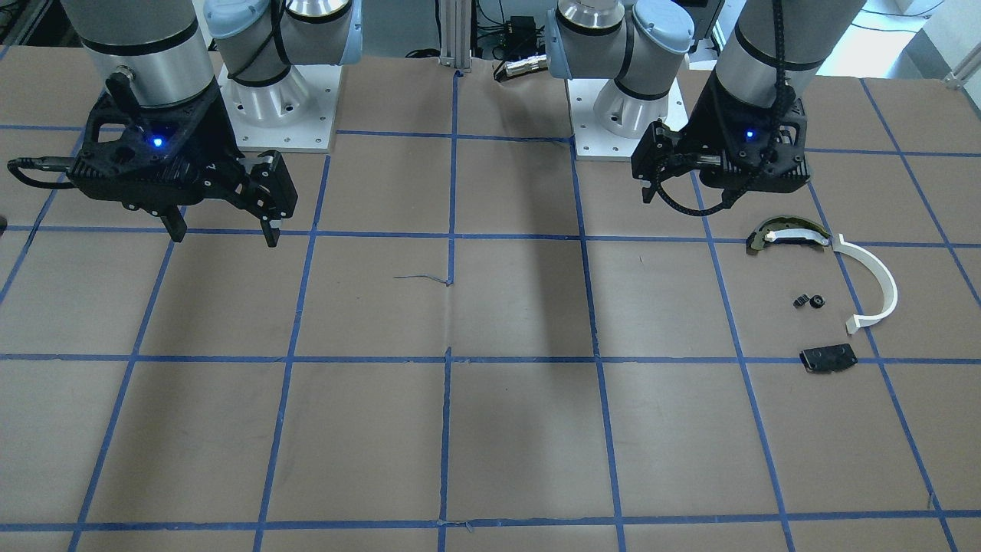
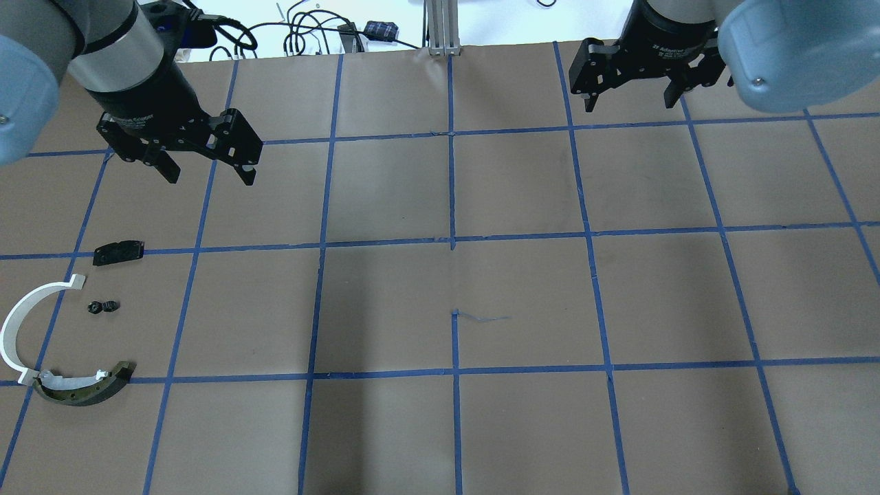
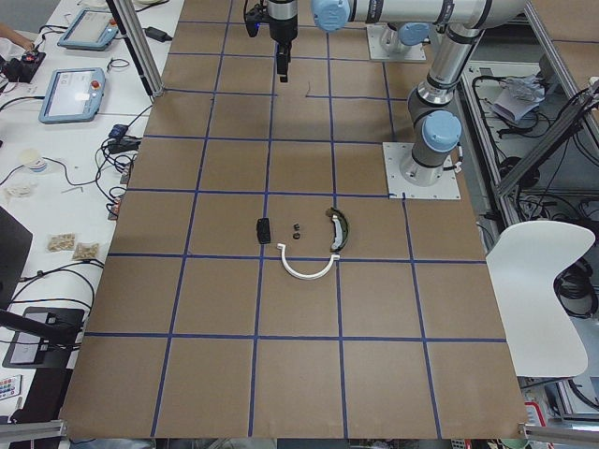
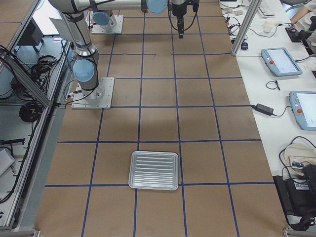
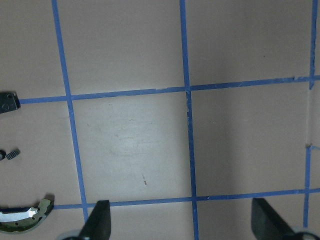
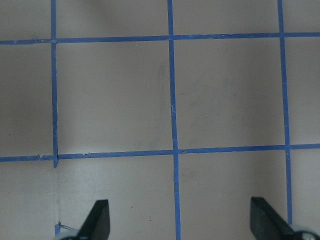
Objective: Place bearing gear from tray to pile
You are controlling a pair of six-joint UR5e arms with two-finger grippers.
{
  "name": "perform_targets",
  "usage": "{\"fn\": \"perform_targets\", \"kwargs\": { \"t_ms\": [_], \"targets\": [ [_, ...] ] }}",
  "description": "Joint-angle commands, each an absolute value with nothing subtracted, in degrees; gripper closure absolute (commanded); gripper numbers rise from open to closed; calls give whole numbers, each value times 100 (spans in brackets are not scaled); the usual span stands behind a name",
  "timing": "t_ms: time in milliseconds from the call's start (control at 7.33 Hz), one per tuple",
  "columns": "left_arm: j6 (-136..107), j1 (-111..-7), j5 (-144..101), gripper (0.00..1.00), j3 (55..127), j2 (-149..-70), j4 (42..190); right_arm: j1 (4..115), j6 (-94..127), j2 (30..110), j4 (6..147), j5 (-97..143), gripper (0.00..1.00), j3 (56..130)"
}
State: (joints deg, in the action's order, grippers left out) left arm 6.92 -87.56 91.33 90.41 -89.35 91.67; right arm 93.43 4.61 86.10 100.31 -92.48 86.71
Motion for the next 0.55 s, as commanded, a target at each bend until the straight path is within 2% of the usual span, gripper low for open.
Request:
{"fn": "perform_targets", "kwargs": {
  "t_ms": [0,409],
  "targets": [
    [765,-8728,9123,0,9140,-8860,9140,9334,457,8613,10037,-9255,0,8727],
    [756,-8719,9106,0,9149,-8798,9176,9343,492,8622,10116,-9246,0,8745]
  ]
}}
